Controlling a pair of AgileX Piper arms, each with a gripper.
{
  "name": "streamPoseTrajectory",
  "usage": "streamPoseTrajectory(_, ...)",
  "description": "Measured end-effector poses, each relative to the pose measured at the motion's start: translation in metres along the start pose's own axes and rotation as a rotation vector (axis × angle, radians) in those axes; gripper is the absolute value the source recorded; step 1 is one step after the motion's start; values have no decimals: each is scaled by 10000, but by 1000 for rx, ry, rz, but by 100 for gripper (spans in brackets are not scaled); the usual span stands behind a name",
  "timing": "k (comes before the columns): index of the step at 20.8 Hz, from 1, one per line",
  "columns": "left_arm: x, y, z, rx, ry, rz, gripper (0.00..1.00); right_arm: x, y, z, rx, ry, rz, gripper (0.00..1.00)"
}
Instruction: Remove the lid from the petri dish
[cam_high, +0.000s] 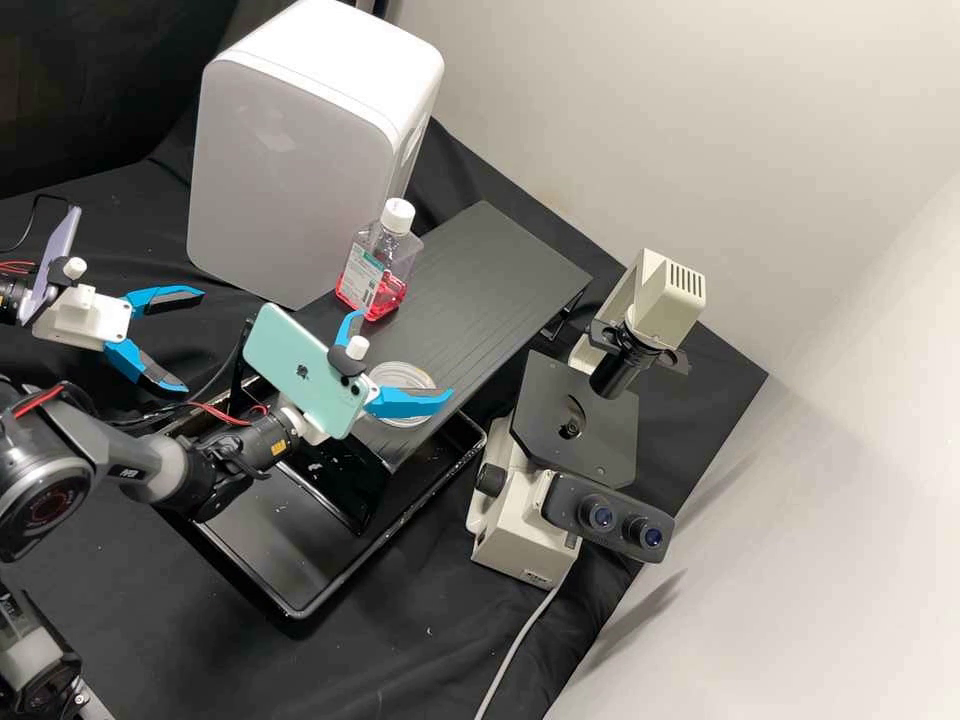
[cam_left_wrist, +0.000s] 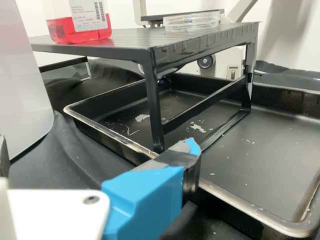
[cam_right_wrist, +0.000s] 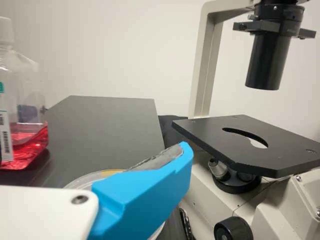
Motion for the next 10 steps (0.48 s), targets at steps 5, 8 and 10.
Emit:
streamPoseTrajectory(5,0,0,0,0,0,0,100,-109,-72,56,2,-23,-26,100)
streamPoseTrajectory(8,0,0,0,0,0,0,100,-116,-74,76,3,-32,-26,100)
streamPoseTrajectory(10,0,0,0,0,0,0,100,-107,-83,111,3,-46,-29,100)
